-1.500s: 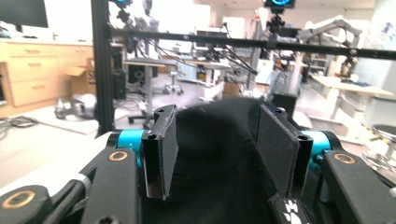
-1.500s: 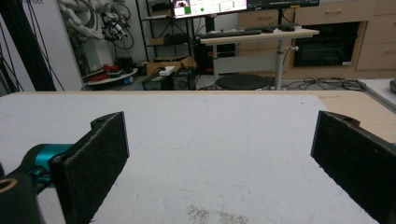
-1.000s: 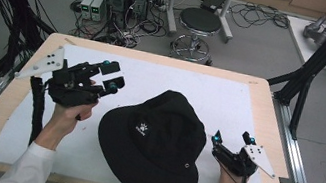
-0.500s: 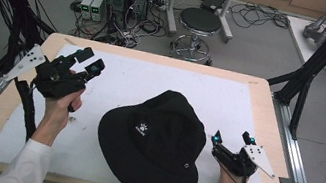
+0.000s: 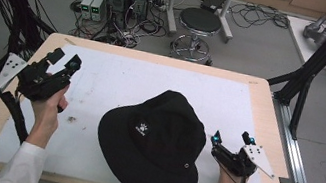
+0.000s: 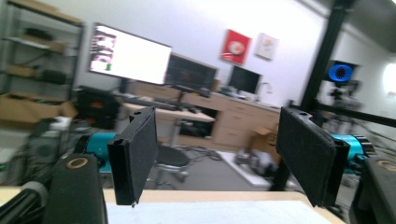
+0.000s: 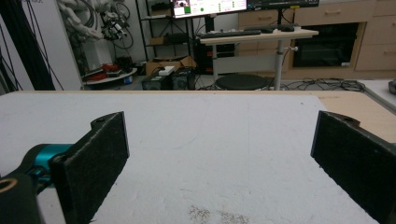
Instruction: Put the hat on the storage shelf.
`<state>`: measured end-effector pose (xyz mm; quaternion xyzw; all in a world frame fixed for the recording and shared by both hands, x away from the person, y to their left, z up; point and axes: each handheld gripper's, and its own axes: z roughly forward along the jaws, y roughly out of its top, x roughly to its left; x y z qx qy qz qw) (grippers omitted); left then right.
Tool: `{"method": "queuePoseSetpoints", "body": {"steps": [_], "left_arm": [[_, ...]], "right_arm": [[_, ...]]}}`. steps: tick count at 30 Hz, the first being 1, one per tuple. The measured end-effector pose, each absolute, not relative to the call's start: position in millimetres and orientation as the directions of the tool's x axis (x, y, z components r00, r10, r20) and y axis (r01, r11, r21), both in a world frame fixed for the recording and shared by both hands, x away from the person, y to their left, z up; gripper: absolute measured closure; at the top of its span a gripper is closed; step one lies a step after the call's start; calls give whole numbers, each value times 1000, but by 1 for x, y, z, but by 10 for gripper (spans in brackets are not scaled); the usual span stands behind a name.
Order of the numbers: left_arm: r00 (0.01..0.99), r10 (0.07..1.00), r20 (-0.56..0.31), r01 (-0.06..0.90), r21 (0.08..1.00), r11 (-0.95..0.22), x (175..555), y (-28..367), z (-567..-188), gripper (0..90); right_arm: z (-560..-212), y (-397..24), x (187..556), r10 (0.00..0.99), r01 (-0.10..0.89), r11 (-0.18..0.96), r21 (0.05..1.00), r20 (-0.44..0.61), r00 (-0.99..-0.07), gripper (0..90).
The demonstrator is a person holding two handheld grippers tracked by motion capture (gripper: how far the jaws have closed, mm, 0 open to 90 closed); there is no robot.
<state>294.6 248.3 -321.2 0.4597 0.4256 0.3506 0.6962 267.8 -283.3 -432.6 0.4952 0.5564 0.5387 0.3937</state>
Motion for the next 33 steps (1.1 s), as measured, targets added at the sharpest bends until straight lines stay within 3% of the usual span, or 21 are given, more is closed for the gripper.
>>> {"method": "queuePoseSetpoints", "body": {"steps": [10, 16, 33], "left_arm": [[261, 915, -307, -55, 942, 332, 288, 273, -347, 280], [203, 943, -263, -33, 961, 274, 287, 280, -361, 269], [171, 971, -169, 50, 985, 163, 284, 281, -402, 232]], "right_arm": [[-432, -282, 267, 976, 130, -70, 989, 95, -197, 33], [-432, -282, 267, 976, 129, -69, 989, 94, -197, 33], [-433, -282, 267, 977, 128, -65, 990, 89, -195, 33]]}}
